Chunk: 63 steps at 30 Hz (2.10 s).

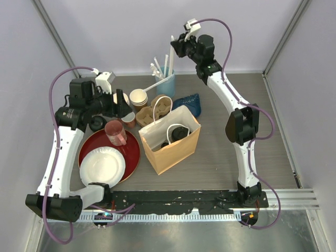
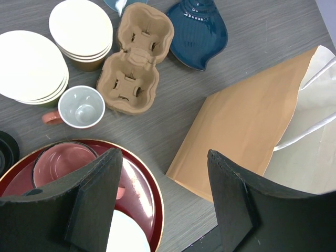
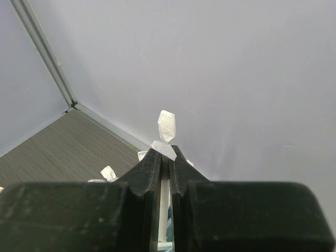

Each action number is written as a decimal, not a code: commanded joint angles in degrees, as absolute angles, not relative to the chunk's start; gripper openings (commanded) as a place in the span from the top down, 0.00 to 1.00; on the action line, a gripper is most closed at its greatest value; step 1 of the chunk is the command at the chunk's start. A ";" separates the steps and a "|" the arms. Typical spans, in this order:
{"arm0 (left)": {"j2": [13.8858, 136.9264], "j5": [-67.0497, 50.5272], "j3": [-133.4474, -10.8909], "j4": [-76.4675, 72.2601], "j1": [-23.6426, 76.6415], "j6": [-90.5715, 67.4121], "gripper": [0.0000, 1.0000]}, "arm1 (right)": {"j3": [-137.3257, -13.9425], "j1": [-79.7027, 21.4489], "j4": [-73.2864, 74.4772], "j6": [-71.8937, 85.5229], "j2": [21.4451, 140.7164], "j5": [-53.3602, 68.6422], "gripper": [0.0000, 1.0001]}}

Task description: Pack the takeout coffee

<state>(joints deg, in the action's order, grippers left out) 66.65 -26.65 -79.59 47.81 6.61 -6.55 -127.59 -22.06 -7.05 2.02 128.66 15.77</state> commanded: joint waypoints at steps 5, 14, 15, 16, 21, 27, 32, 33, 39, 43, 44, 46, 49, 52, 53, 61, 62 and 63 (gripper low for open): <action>64.86 -27.77 -80.86 45.70 6.24 -5.36 0.30 | -132.10 -22.32 -13.36 0.18 126.39 14.24 0.99; 64.95 -27.86 -80.95 45.62 6.24 -5.62 0.30 | -129.12 -22.24 -14.41 -1.32 121.92 14.68 0.99; 64.95 -27.86 -80.95 45.53 6.15 -5.62 0.30 | -128.59 -22.32 -15.63 -0.54 121.12 15.46 0.99; 65.04 -27.95 -81.03 45.44 6.24 -5.71 0.30 | -127.63 -22.24 -16.17 -0.18 120.42 15.73 0.99; 65.30 -27.86 -82.09 45.44 6.24 -4.92 0.30 | -123.93 -22.33 -21.17 5.44 113.22 20.47 0.99; 65.74 -29.17 -87.79 46.76 6.24 -2.38 0.31 | -118.14 -23.37 -21.97 9.40 105.39 29.96 0.99; 64.96 -33.03 -93.77 47.98 6.24 -1.32 0.31 | -114.09 -26.62 -19.70 9.32 97.57 36.90 0.99; 64.78 -33.83 -94.56 48.42 6.24 -1.06 0.31 | -113.30 -27.59 -17.77 8.88 96.69 38.05 0.99; 61.62 -39.98 -99.75 49.83 6.33 -0.44 0.26 | -108.99 -39.27 -10.21 4.23 90.79 40.96 0.99; 59.94 -44.18 -100.20 50.54 6.42 -0.26 0.23 | -108.02 -43.68 -8.79 6.49 90.18 42.19 0.99; 59.59 -45.95 -100.02 50.62 6.50 1.13 0.23 | -107.84 -44.20 -8.96 7.37 90.18 42.27 0.99; 58.89 -49.11 -99.58 50.80 7.20 1.14 0.21 | -107.75 -44.82 -9.40 9.39 90.96 42.36 0.99; 58.36 -49.13 -98.88 50.98 7.73 1.05 0.21 | -108.02 -45.79 -9.75 10.89 92.11 43.24 0.99; 58.10 -48.96 -98.18 50.45 8.09 0.70 0.24 | -108.10 -46.58 -10.54 12.12 92.90 44.12 0.99; 58.27 -48.35 -98.09 49.75 8.26 0.27 0.25 | -108.11 -46.67 -10.98 12.48 93.16 44.38 0.99; 60.20 -45.26 -101.16 49.40 8.96 -0.26 0.42 | -108.28 -47.99 -10.72 12.74 93.60 47.81 0.99; 60.55 -45.79 -101.08 49.22 9.05 -0.26 0.42 | -108.19 -48.08 -10.81 12.74 93.60 48.25 0.99; 60.56 -46.23 -100.90 49.04 9.14 -0.70 0.43 | -108.19 -48.16 -10.90 12.66 93.52 48.51 0.99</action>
<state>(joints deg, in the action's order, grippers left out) 59.79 -45.19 -99.42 50.72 8.64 0.21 -107.35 -47.57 -8.60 11.77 94.28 46.17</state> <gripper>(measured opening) 0.584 0.126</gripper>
